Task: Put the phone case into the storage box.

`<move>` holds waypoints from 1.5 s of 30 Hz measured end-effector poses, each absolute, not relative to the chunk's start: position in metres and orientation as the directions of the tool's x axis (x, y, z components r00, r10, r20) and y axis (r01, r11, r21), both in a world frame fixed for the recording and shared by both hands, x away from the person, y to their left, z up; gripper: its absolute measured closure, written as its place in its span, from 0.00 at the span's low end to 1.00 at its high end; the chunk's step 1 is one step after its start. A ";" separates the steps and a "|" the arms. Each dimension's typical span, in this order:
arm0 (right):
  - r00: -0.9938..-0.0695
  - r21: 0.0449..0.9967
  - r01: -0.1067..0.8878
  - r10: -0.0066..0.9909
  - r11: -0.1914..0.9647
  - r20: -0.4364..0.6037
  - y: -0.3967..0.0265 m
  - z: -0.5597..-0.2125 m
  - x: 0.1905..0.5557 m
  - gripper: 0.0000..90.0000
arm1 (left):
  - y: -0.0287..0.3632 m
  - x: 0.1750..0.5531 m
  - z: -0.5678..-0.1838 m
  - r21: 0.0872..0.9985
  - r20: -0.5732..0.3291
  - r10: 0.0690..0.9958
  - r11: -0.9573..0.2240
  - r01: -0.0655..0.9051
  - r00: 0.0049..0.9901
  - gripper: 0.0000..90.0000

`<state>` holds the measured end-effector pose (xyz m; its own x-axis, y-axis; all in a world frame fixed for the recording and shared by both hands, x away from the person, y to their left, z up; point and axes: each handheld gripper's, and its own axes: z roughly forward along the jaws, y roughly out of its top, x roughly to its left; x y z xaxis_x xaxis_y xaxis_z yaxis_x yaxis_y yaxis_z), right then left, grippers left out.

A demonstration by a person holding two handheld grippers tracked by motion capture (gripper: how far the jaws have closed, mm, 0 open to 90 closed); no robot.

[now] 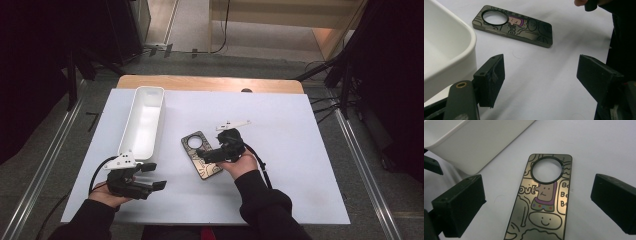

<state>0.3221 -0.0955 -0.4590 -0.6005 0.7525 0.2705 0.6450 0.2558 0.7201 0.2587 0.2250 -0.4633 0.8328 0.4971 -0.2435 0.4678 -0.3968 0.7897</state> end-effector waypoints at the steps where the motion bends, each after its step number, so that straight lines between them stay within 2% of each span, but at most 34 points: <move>1: -0.595 0.719 0.647 0.758 0.254 0.267 -0.094 -0.459 0.323 0.00 | 0.225 0.259 -0.463 0.789 -0.244 0.498 -0.397 0.469 0.832 0.25; 17: -0.528 0.706 0.664 0.823 0.247 0.209 -0.077 -0.468 0.328 0.00 | 0.224 0.259 -0.464 0.788 -0.248 0.494 -0.398 0.470 0.833 0.25; 45: -0.517 0.652 0.702 0.835 0.287 0.190 -0.053 -0.481 0.336 0.00 | 0.224 0.259 -0.464 0.785 -0.249 0.490 -0.402 0.471 0.835 0.25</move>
